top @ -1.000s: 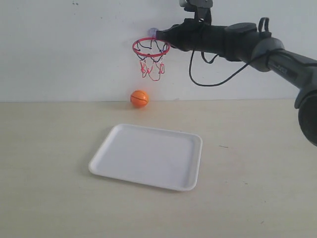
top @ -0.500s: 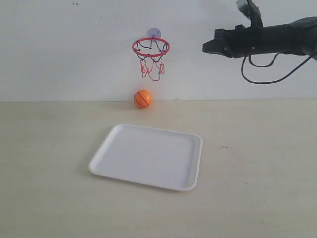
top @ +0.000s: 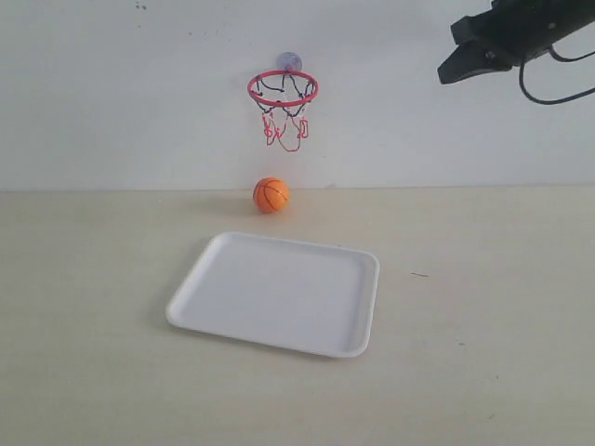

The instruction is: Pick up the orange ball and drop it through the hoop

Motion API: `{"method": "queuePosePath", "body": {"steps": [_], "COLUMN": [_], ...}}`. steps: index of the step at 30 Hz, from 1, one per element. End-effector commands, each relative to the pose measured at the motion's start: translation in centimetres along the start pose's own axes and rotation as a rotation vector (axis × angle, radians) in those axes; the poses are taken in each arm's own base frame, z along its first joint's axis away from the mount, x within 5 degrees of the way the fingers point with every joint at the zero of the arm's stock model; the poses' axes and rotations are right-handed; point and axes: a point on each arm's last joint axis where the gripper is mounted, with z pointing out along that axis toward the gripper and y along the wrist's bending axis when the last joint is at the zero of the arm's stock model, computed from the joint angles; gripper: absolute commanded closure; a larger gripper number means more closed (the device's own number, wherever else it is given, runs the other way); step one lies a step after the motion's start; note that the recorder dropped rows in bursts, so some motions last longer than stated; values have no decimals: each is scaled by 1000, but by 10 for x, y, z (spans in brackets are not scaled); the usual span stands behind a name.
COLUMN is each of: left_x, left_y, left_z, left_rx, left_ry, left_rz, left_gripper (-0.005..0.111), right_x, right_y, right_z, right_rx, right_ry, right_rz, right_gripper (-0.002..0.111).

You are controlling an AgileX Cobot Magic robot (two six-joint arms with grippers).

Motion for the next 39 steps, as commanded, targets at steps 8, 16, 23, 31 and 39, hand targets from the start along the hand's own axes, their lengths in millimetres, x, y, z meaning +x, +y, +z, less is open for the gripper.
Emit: {"method": "queuePosePath", "body": {"steps": [8,16,23,31,39], "left_x": [0,0,0,0,0], "left_y": [0,0,0,0,0], "left_z": [0,0,0,0,0], "left_rx": [-2,-2,-2,-2,-2], "left_ry": [-6,-6,-6,-6,-6], "left_rz": [-6,-6,-6,-6,-6], "left_gripper": [103,103,103,103,103], "right_x": [74,173,229,239,237], "right_y": [47,80,101,103,104], "right_z": [-45,-47,-49,-47,-49], "right_rx": [-33,102,122,127,131], "right_ry": [211,134,132,160,147], "right_rz": [89,284,463,470,467], "right_gripper": [109,109,109,109,109]}}
